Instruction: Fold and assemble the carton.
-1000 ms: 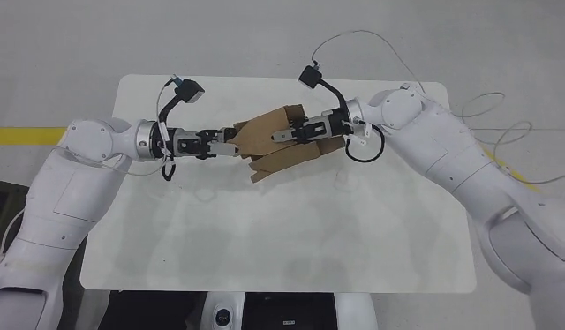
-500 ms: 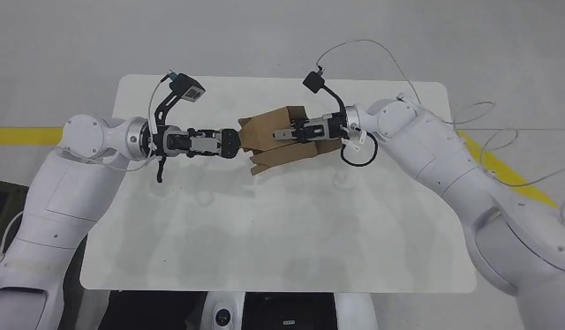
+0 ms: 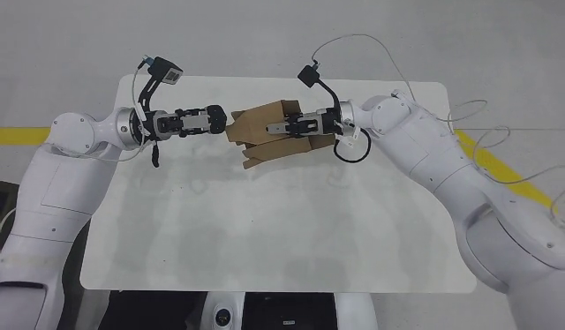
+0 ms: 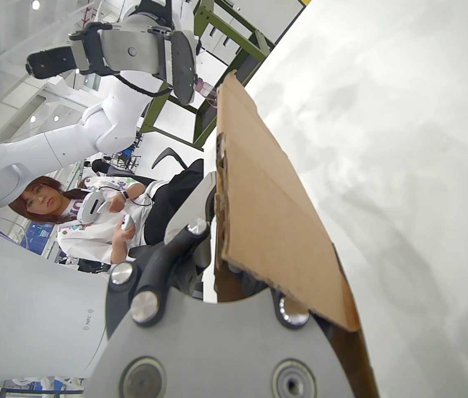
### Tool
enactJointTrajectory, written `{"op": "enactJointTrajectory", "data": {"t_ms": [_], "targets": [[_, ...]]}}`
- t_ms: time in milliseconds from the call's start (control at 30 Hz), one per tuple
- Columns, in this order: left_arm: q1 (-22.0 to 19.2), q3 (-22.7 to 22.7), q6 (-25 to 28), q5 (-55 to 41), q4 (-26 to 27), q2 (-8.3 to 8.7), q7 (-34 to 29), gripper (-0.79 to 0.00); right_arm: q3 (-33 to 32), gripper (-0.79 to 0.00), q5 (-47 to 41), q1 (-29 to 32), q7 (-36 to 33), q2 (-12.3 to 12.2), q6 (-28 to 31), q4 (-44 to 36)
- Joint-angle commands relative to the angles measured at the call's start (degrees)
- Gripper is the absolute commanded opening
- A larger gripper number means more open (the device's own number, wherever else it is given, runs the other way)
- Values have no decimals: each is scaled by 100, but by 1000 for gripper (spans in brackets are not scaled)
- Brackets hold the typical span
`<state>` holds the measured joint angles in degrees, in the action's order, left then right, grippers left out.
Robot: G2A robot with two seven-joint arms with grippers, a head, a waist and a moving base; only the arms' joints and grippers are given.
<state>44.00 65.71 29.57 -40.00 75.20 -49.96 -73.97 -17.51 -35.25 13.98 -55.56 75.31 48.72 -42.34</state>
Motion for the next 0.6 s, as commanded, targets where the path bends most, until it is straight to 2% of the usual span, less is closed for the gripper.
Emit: {"op": "enactJointTrajectory", "data": {"t_ms": [0, 233, 333, 567], "targets": [[1, -2, -3, -6, 2, 0, -5, 0, 0, -785, -1, 0, 1, 0, 1, 0], [1, -2, -3, -6, 2, 0, -5, 0, 0, -785, -1, 0, 1, 0, 1, 0], [72, 27, -78, 103, 100, 2, 192, 0, -63, -785, 65, 93, 134, -28, -184, -68], [166, 119, -356, 315, 164, 7, 417, 0, -614, -785, -282, 514, -63, -372, -357, -325]]}}
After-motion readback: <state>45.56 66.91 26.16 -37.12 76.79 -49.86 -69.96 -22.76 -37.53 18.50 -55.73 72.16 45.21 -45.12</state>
